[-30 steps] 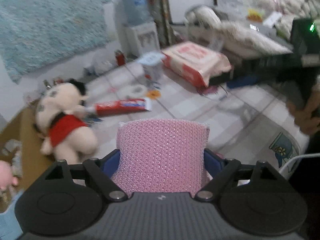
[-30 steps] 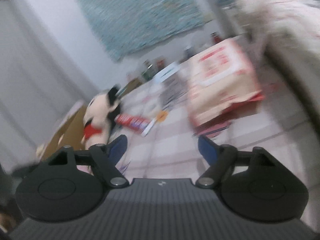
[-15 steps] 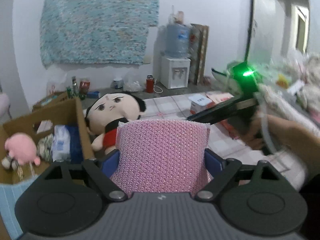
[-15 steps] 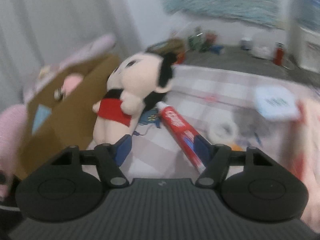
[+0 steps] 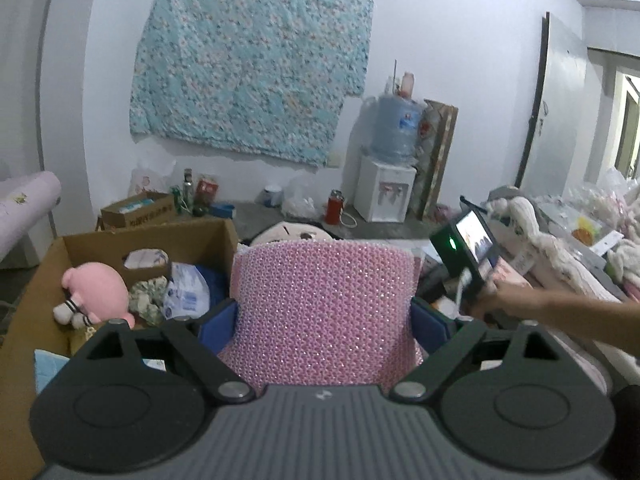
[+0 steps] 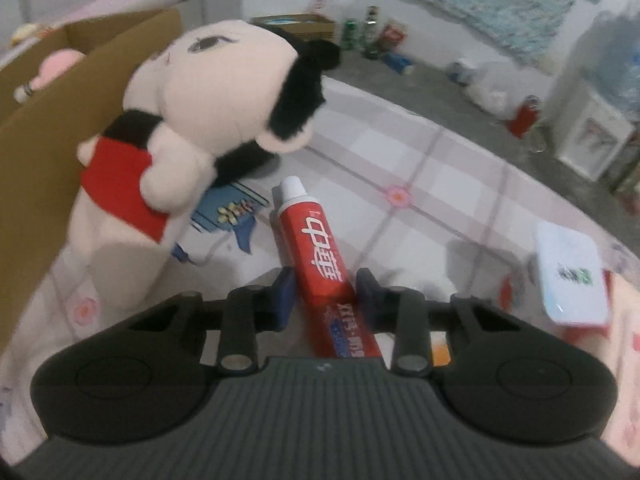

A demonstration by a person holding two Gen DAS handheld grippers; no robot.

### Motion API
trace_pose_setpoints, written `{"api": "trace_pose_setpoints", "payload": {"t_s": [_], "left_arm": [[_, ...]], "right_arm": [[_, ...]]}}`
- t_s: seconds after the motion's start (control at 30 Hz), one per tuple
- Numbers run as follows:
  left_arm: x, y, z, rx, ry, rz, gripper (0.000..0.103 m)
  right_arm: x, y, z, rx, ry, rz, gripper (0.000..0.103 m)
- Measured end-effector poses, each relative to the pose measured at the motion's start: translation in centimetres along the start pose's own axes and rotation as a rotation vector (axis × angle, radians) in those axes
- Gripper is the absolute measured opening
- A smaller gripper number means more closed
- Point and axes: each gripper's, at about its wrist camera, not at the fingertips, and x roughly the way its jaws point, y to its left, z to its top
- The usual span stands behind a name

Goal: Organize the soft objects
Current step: 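Carry the pink cloth in the left tool while the right tool grasps the red toothpaste tube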

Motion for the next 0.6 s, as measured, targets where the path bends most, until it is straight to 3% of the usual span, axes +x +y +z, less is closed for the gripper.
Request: {"api": "trace_pose_setpoints", "payload": {"t_s": [0.1, 0.3, 0.6], "left_arm": [[-0.2, 0.1, 0.2, -0.008, -0.011, 0.002, 0.091], [-0.1, 1.0, 0.4, -0.026, 0.014, 0.074, 0.091], [-2.0, 0.9, -0.5, -0.03, 0.007, 0.172, 0.091]], "right_arm": [[-1.1, -0.1, -1.6, 0.082, -0.027, -0.02, 0.03], [-5.5, -2.1, -5.9, 0.37, -0.095, 0.096, 0.03], [-13.6, -2.9, -10.0, 0.464, -0.265, 0.232, 0.016]]}}
